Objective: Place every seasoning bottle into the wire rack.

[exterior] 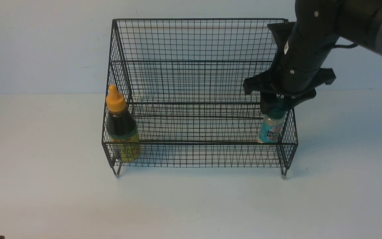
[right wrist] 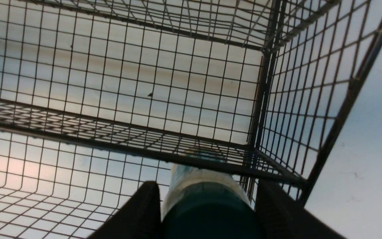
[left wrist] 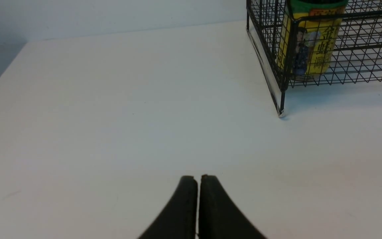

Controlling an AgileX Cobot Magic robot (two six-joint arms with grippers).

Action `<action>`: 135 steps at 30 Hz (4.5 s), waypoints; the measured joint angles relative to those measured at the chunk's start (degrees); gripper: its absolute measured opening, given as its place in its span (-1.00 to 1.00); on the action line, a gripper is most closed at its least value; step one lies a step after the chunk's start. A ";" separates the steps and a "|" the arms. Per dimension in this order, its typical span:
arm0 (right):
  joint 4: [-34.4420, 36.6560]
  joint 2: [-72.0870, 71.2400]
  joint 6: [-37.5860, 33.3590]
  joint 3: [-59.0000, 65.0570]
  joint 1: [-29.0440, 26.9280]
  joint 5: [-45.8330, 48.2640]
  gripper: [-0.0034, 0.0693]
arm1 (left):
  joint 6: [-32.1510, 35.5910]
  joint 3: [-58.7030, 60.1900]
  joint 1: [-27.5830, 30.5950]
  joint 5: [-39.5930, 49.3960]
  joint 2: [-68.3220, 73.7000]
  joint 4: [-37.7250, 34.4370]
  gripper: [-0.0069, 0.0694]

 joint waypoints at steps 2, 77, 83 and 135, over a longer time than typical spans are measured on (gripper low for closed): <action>-0.27 0.07 0.00 0.00 0.36 0.00 0.13 | 0.00 0.00 0.00 0.00 0.00 0.00 -0.83; 4.59 -107.15 -14.89 87.56 3.10 -59.16 -0.95 | 0.00 0.00 0.00 0.00 0.00 0.00 -0.83; 2.57 -107.15 -15.15 87.56 3.15 -58.59 -0.95 | 0.00 0.00 0.00 0.00 0.00 0.00 -0.83; 3.27 -111.30 -15.24 102.26 -24.17 -51.29 -0.95 | 0.00 0.00 0.00 0.05 0.00 0.00 -0.83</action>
